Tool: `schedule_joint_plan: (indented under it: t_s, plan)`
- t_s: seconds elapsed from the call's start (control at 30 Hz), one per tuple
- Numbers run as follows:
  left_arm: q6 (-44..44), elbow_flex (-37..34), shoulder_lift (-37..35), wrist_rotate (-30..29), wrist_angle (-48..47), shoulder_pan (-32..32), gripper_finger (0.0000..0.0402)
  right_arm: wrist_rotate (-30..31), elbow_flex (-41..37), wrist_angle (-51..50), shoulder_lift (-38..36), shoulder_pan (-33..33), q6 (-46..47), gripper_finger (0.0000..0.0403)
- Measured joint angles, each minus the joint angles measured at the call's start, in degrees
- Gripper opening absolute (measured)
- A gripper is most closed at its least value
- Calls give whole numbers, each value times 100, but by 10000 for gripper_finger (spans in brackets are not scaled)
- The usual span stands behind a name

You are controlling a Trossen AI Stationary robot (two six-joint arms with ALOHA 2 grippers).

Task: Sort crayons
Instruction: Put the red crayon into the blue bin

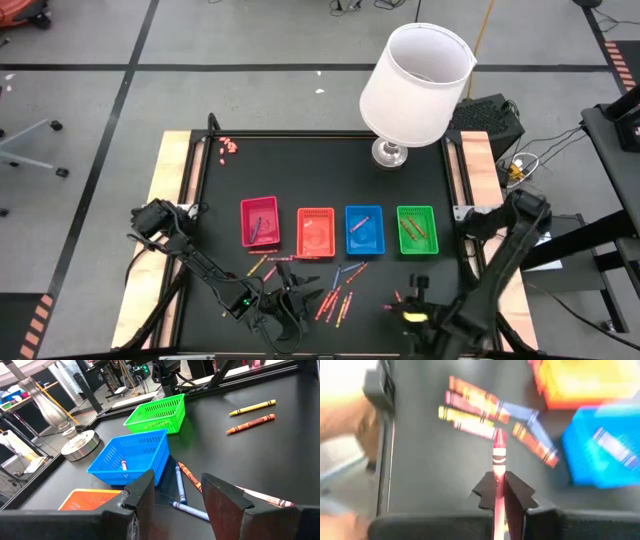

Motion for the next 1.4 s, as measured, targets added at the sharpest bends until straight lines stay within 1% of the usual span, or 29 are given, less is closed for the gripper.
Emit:
schedule_joint_plan:
  t_s: [0.1,0.17,0.2,0.27,0.33,0.4,0.5,0.63,0.87,0.97,1.13,1.23,1.4]
  plan:
    - [-1,1,-2,0,5,-1,162,1105,2,34,-102,253,-146,1]
    - [-1,0,-2,0,9,1,162,1837,-7,55,-45,394,-74,1]
    - [-1,0,0,0,9,1,162,2105,-56,130,-5,440,-49,0]
    - [-1,0,0,1,9,1,162,2418,-178,300,62,476,-46,0]
    - [-1,0,0,1,9,-1,162,2573,-326,532,104,487,-39,0]
    - [-1,0,-1,2,12,0,162,2646,-484,836,167,476,-191,0]
    - [-3,0,0,2,35,1,162,2685,-676,1443,350,452,-865,0]
    - [-3,0,0,2,37,1,162,2693,-721,2086,454,417,-1827,0]
    - [-3,0,0,4,57,3,162,2686,-719,2523,466,369,-3597,0]
    - [-3,0,0,4,57,3,162,2684,-719,2570,468,363,-4175,5]
    - [-3,0,0,4,57,5,162,2684,-719,2574,468,359,-4467,7]
    - [-1,0,0,4,57,5,162,2682,-719,2572,468,358,-4292,8]
    - [1,0,0,4,57,35,162,2682,-719,2570,468,326,-3706,8]
